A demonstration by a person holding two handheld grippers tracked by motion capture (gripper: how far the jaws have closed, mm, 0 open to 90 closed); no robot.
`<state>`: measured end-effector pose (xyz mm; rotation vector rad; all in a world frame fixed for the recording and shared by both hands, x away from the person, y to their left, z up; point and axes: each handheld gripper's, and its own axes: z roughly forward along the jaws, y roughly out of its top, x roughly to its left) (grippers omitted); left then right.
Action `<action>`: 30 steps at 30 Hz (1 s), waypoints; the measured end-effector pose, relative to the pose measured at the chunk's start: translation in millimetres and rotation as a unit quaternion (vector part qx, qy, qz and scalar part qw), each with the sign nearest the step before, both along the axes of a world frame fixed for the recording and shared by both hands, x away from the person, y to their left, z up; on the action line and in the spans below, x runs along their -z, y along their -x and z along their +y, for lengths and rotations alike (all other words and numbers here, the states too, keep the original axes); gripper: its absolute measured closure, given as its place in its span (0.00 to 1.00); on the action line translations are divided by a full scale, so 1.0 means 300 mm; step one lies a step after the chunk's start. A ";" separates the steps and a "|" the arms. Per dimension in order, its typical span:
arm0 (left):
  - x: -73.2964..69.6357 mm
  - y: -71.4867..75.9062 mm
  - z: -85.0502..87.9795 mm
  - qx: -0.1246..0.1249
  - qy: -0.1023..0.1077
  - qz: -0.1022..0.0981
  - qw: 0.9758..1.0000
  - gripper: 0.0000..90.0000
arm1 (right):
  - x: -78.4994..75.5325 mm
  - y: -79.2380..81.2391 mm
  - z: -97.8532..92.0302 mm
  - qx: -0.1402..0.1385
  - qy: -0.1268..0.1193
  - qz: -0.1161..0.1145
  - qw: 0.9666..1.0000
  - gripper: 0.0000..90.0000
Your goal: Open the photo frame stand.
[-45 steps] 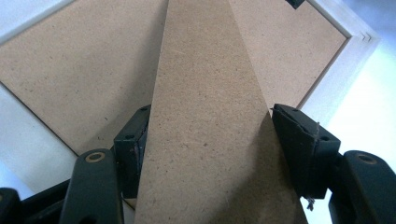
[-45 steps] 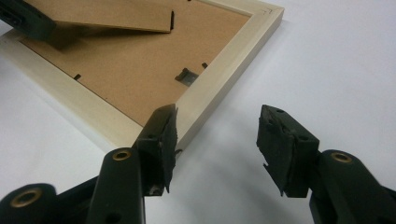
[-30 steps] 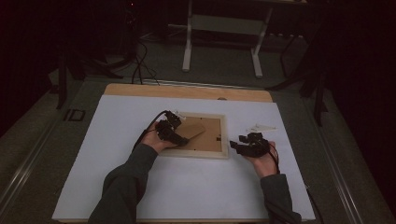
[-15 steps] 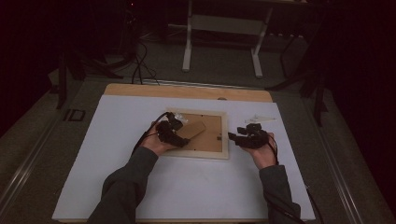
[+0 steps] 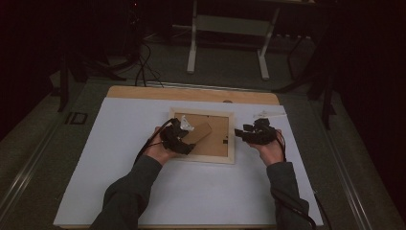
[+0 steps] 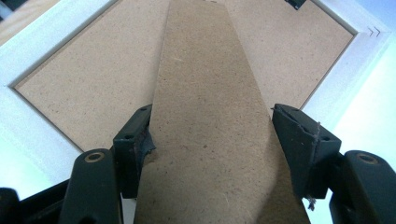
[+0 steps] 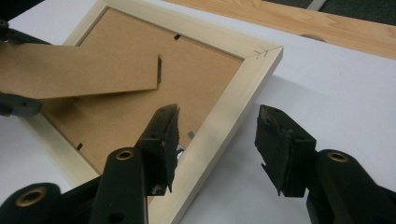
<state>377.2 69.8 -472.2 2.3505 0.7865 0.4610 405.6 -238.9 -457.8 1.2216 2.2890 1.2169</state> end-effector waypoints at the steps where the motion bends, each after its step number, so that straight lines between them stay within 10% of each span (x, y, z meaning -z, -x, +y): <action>1: -0.002 0.004 -0.001 0.000 -0.003 -0.003 1.000 0.40 | -0.004 -0.007 0.001 -0.001 0.001 0.002 1.000 0.54; 30: 0.003 0.104 -0.013 -0.009 -0.010 -0.082 0.997 0.40 | -0.007 -0.095 0.035 -0.022 0.020 0.035 0.999 0.54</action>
